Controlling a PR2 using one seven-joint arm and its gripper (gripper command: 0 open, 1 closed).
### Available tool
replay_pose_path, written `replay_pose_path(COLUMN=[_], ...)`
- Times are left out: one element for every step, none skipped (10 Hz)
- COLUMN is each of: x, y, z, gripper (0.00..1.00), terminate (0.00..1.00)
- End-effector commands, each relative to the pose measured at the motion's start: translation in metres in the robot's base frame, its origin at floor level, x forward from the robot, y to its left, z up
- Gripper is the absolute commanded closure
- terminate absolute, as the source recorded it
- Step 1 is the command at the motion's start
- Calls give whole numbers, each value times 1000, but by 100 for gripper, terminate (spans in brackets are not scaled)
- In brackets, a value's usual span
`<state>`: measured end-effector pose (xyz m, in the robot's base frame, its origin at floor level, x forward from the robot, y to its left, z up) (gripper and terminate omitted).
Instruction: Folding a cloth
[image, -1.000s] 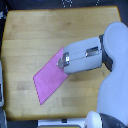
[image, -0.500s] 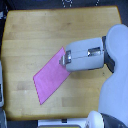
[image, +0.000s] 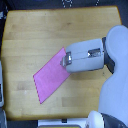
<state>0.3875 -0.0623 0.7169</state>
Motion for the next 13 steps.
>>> replay_pose_path(x=[4,8,5,7,11,10,11,11,11,11,12,13,13], y=[2,2,0,-2,-2,2,2,1,1,1,1,1,0], z=[-7,-7,-4,-2,3,10,10,10,10,10,10,9,10], gripper=[100,100,100,100,100,100,100,100,100,100,100,100,100], terminate=[0,0,0,0,0,0,0,0,0,0,0,0,0])
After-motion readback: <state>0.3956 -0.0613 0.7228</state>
